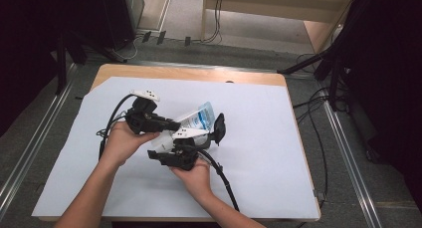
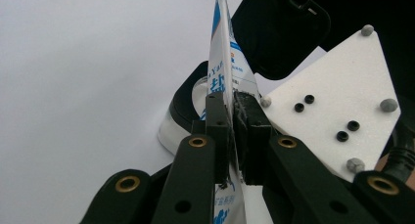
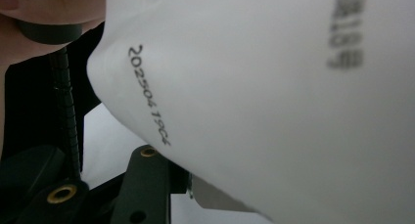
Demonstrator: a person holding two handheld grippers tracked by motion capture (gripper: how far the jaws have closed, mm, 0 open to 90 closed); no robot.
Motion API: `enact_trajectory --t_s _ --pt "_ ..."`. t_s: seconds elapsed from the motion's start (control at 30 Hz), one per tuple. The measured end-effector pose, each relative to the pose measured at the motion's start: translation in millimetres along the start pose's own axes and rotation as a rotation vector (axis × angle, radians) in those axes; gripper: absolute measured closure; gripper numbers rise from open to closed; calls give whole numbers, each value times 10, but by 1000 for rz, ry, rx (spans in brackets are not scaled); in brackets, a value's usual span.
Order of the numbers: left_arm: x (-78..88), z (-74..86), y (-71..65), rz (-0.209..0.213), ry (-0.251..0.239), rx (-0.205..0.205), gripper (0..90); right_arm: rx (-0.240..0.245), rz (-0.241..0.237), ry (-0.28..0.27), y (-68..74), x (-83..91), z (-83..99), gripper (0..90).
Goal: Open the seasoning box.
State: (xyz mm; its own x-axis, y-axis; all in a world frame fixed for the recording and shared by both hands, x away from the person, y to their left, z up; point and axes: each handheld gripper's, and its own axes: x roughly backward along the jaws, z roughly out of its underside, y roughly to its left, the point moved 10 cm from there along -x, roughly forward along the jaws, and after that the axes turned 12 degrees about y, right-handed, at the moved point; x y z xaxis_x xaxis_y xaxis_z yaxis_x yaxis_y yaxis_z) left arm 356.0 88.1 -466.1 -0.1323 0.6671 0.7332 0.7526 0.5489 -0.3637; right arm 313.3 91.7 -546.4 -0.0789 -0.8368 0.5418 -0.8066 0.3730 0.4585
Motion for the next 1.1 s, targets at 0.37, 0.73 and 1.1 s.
enact_trajectory --t_s 0.37,0.73,1.1 --pt "89 156 53 23 10 10 877 18 38 10 -40 -40 116 629" --pt "82 201 7 60 18 -38 890 34 75 9 -56 -22 174 623" --pt "157 246 7 95 -3 -31 899 63 101 -21 -33 6 182 608"
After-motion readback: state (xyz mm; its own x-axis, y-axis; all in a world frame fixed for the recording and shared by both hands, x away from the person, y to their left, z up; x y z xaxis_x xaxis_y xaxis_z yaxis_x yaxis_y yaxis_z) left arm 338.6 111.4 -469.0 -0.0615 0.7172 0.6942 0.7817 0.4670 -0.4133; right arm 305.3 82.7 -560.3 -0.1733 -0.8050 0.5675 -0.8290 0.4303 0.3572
